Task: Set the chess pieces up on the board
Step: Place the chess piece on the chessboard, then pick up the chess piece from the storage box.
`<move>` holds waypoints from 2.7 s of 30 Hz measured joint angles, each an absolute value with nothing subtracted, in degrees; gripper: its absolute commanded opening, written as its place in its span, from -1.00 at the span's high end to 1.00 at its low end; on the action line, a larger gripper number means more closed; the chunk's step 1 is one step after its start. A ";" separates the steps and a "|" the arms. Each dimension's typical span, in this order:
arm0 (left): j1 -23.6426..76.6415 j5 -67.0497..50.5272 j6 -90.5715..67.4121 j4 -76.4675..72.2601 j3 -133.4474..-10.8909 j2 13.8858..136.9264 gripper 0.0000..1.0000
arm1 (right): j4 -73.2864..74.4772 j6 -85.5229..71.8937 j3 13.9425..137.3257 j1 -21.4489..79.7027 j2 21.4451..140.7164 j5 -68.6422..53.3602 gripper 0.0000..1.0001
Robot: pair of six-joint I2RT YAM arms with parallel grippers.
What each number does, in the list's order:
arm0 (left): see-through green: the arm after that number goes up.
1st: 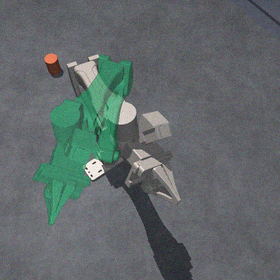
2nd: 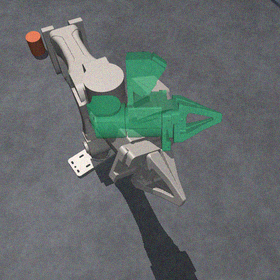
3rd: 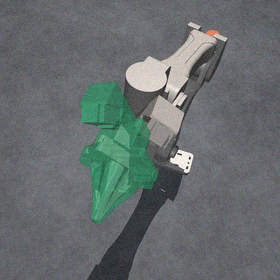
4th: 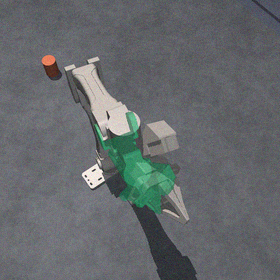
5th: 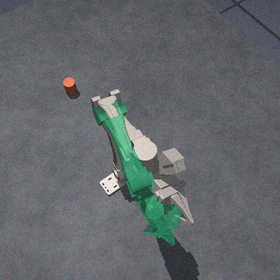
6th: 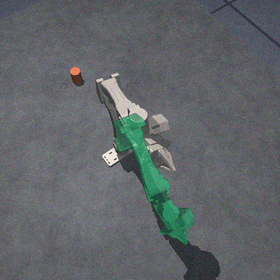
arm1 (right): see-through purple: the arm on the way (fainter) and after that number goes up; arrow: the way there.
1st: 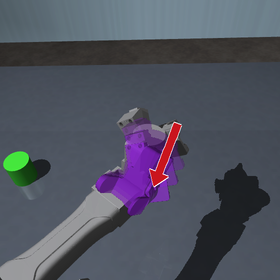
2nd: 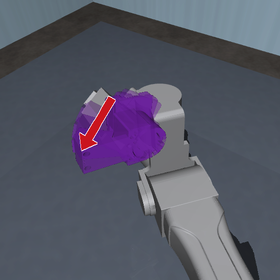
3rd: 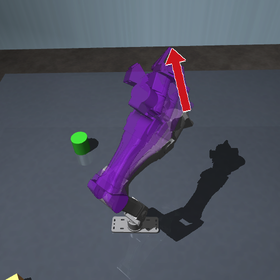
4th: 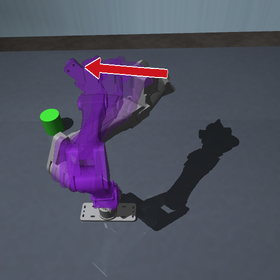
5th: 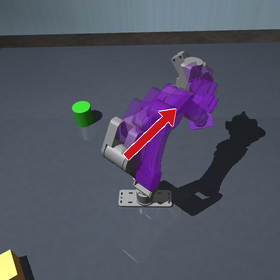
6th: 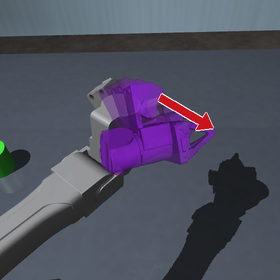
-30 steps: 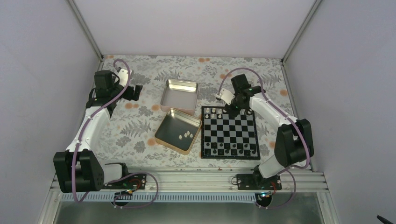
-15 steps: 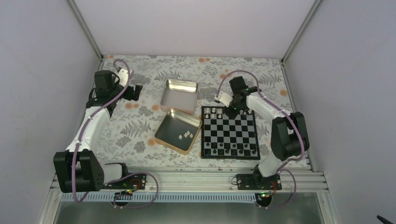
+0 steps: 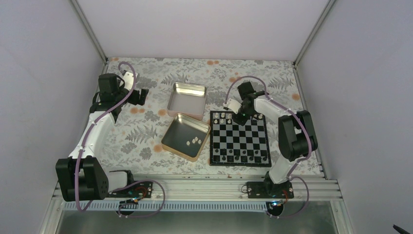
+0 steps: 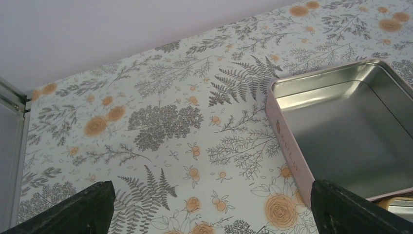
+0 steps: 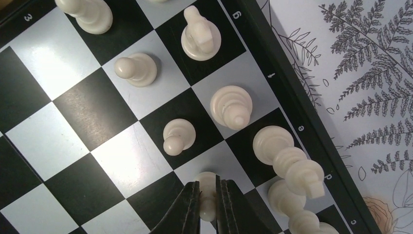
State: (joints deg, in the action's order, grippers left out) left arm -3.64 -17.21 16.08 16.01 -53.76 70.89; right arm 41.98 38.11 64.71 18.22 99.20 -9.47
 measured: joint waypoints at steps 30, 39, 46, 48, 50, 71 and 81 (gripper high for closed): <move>-3.64 -17.21 16.08 16.03 -53.76 70.89 -1.00 | 48.84 38.35 72.69 20.45 94.19 -11.29 0.42; -3.64 -17.19 16.08 16.03 -53.76 70.89 -1.00 | 52.42 36.97 85.89 40.60 93.84 -10.24 0.36; -3.64 -17.08 16.08 16.03 -53.76 70.89 -1.00 | 52.42 36.75 86.43 50.72 106.37 -8.08 0.36; -3.64 -17.08 16.08 16.03 -53.76 70.89 -1.00 | 52.38 36.64 86.02 52.42 109.01 -7.07 0.36; -3.64 -17.06 16.08 16.03 -53.76 70.89 -1.00 | 52.29 36.53 85.54 53.43 110.56 -6.31 0.36; -3.64 -17.10 16.12 16.03 -53.76 70.89 -1.00 | 50.72 36.75 84.38 54.81 113.93 -4.27 0.36; -3.64 -17.12 16.12 16.03 -53.76 70.87 -1.00 | 50.33 36.95 84.40 55.07 116.09 -4.27 0.47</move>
